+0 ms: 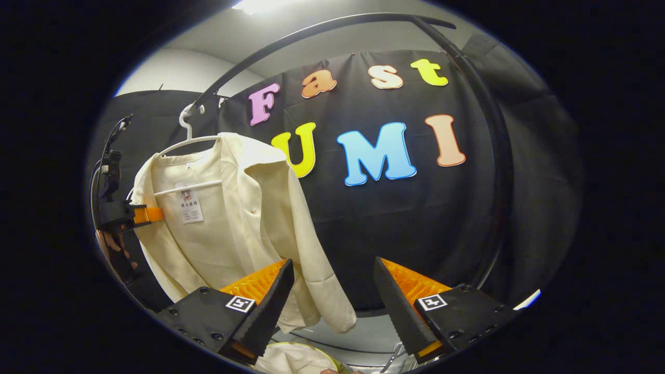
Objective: Grasp the clothes on the hanger with both hands and then place them into the laundry hamper below.
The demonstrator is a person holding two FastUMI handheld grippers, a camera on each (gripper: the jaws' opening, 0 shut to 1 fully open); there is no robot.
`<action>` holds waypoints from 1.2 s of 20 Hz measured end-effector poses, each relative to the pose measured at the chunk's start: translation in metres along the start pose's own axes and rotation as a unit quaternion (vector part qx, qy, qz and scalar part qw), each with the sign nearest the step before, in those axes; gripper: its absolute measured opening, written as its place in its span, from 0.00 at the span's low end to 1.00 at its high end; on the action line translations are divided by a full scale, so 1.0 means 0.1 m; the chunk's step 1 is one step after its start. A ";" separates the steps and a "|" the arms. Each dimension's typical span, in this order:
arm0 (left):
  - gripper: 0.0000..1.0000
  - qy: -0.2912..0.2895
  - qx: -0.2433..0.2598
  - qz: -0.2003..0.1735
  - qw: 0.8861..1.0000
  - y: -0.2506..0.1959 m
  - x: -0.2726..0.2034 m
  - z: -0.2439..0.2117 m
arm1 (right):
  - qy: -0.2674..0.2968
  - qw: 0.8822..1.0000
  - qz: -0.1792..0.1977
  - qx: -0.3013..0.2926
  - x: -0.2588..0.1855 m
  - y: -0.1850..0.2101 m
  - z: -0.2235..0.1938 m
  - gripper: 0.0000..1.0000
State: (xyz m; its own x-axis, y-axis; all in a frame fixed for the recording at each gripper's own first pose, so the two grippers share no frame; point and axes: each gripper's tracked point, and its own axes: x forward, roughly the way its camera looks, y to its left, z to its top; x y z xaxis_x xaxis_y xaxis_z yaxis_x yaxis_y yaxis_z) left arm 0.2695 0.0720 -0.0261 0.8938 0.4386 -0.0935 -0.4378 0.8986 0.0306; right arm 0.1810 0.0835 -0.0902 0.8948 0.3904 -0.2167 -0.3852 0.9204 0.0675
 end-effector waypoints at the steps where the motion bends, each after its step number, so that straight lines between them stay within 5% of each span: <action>1: 0.33 0.002 -0.002 -0.002 1.000 -0.01 -0.01 0.00 | 0.007 1.000 0.008 -0.003 0.04 0.03 -0.04 0.98; 3: 0.12 0.006 0.001 -0.008 1.000 -0.04 -0.03 -0.02 | 0.015 1.000 0.024 0.001 0.08 0.08 -0.09 0.98; 8: 0.12 0.004 0.009 -0.021 1.000 -0.03 -0.16 -0.03 | 0.025 0.999 0.048 -0.001 0.12 0.15 -0.22 0.98; 9: 0.02 0.009 0.010 -0.027 1.000 -0.06 -0.18 -0.04 | 0.032 0.998 0.050 -0.002 0.14 0.17 -0.27 0.98; 16: 0.02 -0.002 0.009 -0.037 0.999 -0.01 -0.24 0.09 | 0.044 0.998 0.049 -0.006 0.17 0.24 -0.29 0.98; 24: 0.01 -0.020 -0.005 -0.108 0.994 0.04 -0.50 0.33 | 0.016 0.996 0.084 -0.007 0.23 0.93 0.09 0.98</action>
State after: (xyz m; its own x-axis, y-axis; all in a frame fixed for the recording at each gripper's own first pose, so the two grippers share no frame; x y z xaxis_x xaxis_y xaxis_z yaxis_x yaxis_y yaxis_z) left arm 0.2258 0.0541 0.0112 0.9698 0.2368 -0.0581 -0.2369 0.9715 0.0044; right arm 0.1680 0.1783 -0.0804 0.8098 0.5376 -0.2350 -0.5319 0.8417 0.0926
